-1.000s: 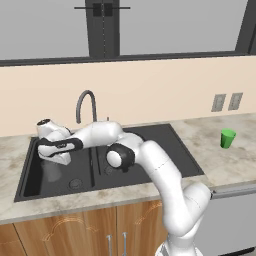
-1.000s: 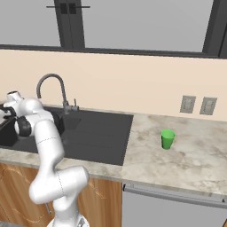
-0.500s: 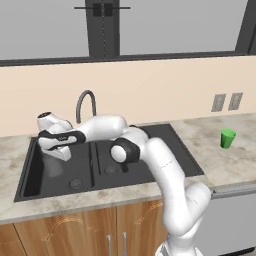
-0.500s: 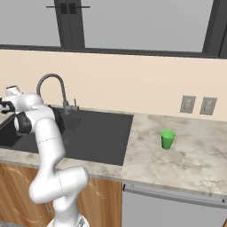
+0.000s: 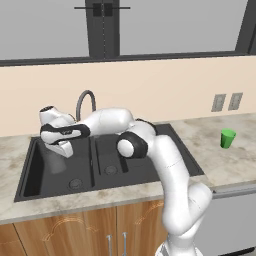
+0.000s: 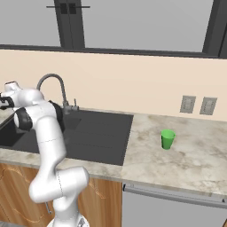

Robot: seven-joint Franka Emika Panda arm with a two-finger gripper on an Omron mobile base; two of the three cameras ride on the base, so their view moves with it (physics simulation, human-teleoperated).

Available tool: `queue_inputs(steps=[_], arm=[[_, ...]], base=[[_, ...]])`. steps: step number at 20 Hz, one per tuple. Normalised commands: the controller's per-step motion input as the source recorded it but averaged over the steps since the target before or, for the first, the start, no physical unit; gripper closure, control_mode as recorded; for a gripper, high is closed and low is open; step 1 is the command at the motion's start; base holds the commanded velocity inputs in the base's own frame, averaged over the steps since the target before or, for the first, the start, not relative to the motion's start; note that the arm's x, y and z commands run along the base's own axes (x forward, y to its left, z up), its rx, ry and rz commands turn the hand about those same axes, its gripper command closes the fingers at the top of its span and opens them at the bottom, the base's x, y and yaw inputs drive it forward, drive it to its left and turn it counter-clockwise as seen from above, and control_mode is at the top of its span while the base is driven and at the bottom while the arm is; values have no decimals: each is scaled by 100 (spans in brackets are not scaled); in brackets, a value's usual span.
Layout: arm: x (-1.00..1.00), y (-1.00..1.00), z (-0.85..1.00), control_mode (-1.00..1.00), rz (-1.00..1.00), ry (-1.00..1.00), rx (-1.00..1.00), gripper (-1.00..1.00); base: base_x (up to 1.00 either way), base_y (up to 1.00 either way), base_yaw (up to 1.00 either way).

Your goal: Move any existing items from the left basin to the right basin for drying. Then move the cup from the counter to the left basin of the sink for washing.

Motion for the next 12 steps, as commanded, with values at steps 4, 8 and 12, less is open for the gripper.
queue_inputs(steps=[4, 8, 12], arm=[[-18, -9, 20, -100, -7, -2, 0, 100], [-17, -4, 23, -100, -6, -1, 0, 100], [-15, -5, 30, -100, -6, 0, 0, 100]], base=[[0, 0, 0], [0, 0, 0], [0, 0, 0]])
